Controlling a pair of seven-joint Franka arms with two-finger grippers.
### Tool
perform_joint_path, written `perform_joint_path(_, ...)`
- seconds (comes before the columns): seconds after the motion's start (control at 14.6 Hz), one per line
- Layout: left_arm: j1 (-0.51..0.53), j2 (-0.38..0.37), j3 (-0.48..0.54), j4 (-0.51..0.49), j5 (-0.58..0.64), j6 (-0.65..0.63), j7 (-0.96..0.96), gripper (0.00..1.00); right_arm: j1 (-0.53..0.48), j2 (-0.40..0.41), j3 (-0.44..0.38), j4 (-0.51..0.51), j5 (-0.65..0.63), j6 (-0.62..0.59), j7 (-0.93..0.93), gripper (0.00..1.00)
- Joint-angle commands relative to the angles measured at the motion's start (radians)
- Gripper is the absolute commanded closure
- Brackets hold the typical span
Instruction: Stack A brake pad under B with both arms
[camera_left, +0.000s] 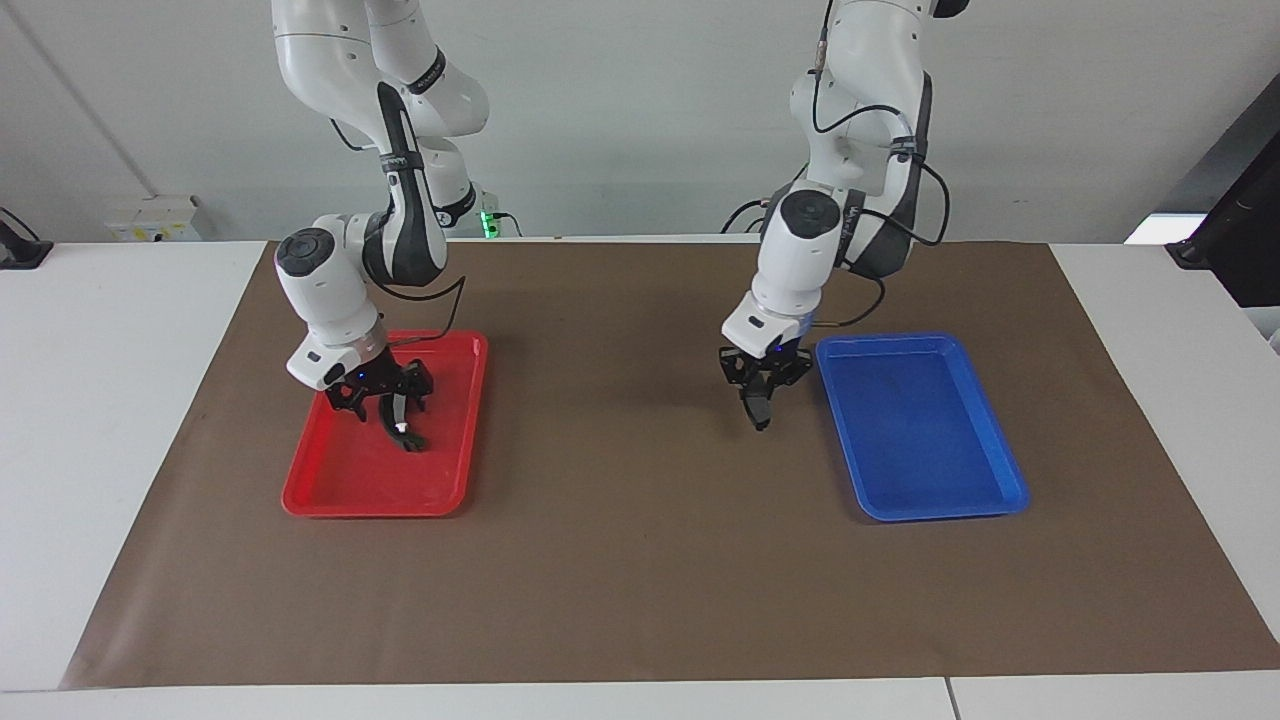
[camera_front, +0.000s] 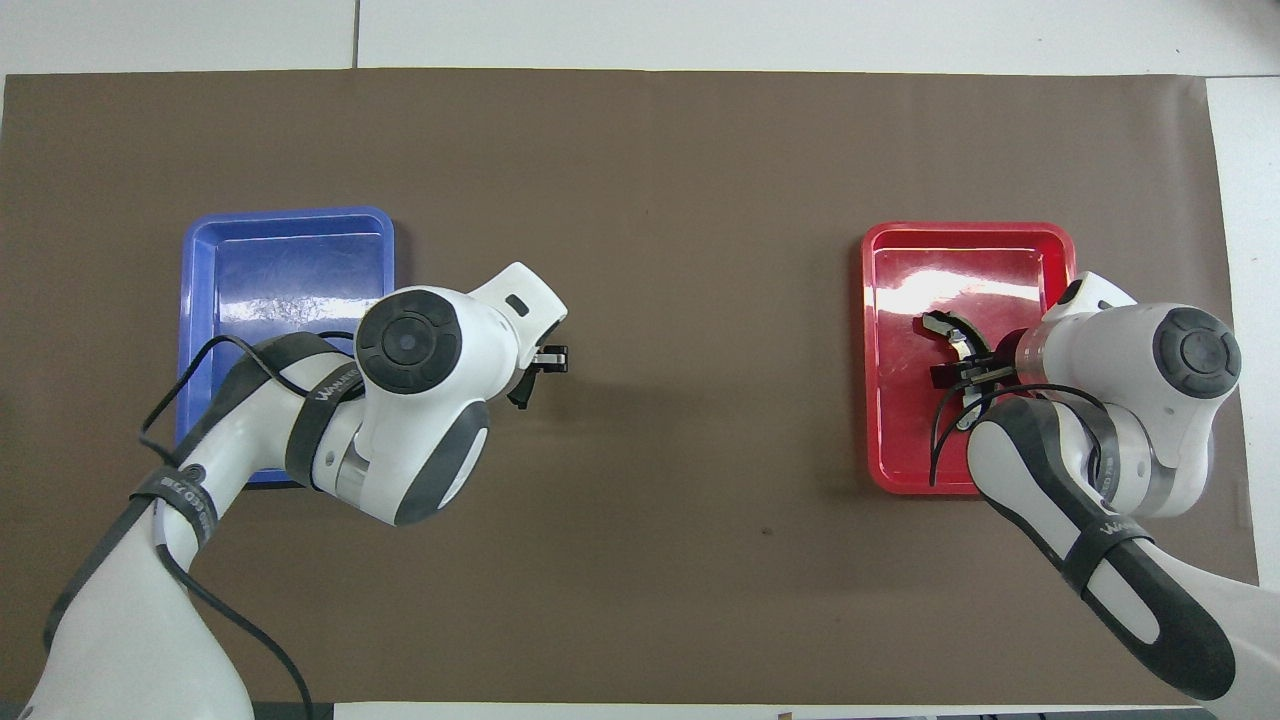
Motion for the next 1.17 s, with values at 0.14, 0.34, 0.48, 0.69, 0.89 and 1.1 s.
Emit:
perform_joint_path(0.14, -0.120, 0.172, 0.019, 0.164, 0.005, 0.013, -0.174, 0.90, -0.010, -0.008, 0.006, 0.007, 0.027, -0.054, -0.041, 0.20)
perform_joint_path(0.34, -0.153, 0.207, 0.019, 0.171, 0.007, 0.024, -0.178, 0.87, -0.010, -0.008, 0.006, 0.017, 0.027, -0.064, -0.036, 0.66)
perform_joint_path(0.48, -0.153, 0.207, 0.017, 0.175, 0.000, 0.019, -0.181, 0.54, -0.011, -0.005, 0.006, 0.027, 0.027, -0.067, 0.011, 0.98)
perform_joint_path(0.69, -0.151, 0.198, 0.017, 0.170, 0.000, 0.005, -0.178, 0.02, -0.008, -0.009, 0.006, 0.090, 0.027, -0.151, 0.066, 1.00)
perform_joint_path(0.89, -0.113, 0.116, 0.022, 0.144, -0.001, -0.048, -0.151, 0.02, 0.030, -0.029, 0.023, 0.174, 0.025, -0.289, 0.184, 1.00)
perform_joint_path(1.1, -0.032, 0.013, 0.021, 0.098, -0.001, -0.080, -0.061, 0.02, 0.142, -0.020, 0.023, 0.266, 0.027, -0.410, 0.241, 1.00)
